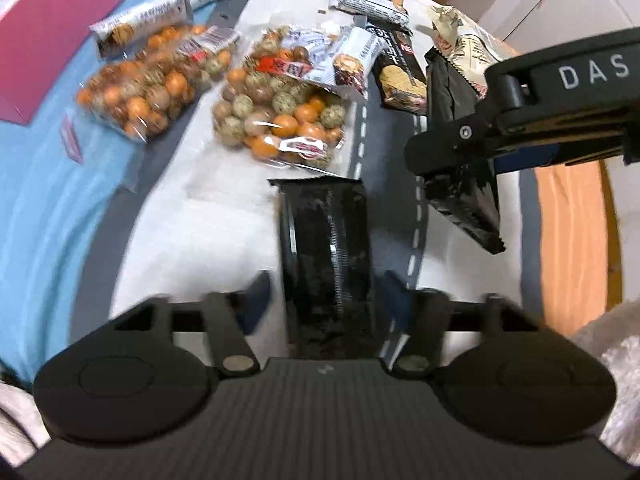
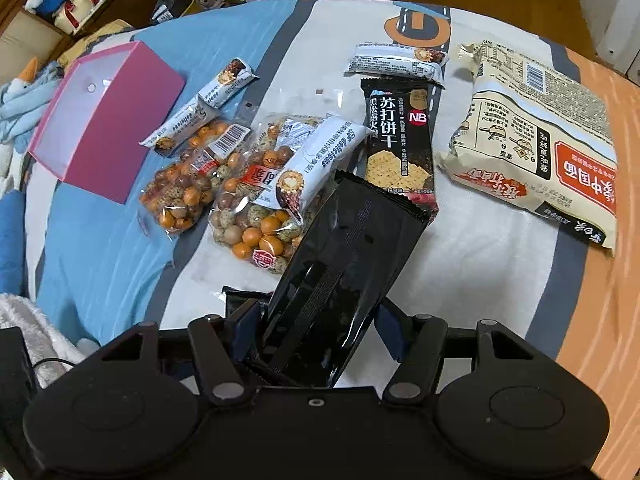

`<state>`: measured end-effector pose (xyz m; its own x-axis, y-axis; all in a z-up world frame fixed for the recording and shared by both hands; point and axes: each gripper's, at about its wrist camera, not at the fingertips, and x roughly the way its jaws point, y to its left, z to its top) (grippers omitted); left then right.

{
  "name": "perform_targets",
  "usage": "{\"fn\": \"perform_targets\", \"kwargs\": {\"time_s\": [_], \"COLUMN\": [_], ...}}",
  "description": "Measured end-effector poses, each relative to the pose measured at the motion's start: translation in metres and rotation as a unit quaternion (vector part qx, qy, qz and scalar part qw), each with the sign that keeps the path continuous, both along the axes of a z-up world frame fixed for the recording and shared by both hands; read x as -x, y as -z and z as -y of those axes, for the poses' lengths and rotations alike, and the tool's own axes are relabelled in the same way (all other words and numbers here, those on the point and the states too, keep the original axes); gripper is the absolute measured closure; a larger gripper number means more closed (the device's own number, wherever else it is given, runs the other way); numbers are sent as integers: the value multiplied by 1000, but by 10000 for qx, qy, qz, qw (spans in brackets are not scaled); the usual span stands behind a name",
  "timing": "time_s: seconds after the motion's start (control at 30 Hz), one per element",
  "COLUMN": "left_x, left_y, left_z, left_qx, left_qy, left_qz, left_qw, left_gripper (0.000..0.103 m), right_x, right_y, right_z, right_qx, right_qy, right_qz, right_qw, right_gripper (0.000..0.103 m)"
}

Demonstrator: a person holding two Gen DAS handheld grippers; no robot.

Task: Organize snacks
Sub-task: 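Lift the black bars with both tools and carry them toward the pink box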

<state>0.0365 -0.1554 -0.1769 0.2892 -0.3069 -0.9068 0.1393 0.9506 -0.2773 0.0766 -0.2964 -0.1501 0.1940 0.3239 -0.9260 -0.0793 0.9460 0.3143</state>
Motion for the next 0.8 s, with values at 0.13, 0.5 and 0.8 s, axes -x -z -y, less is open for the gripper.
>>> {"fn": "perform_targets", "kwargs": {"time_s": [0.13,0.5,0.8], "left_x": [5,18,14], "left_y": [7,16,10], "left_z": [11,36,24], "left_qx": [-178,-1015,-804], "left_qy": [107,485,485], "left_qz": [207,633,635], "left_qw": [9996,9916,9936], "left_gripper": [26,51,54], "right_x": [-1,-9,-9], "right_y": [0,24,28], "right_z": [0,3,-1], "right_qx": [71,392,502], "right_qy": [6,-51,-146], "right_qz": [34,-295,-325], "right_qw": [10000,9988,9981], "right_gripper": [35,35,35]}}
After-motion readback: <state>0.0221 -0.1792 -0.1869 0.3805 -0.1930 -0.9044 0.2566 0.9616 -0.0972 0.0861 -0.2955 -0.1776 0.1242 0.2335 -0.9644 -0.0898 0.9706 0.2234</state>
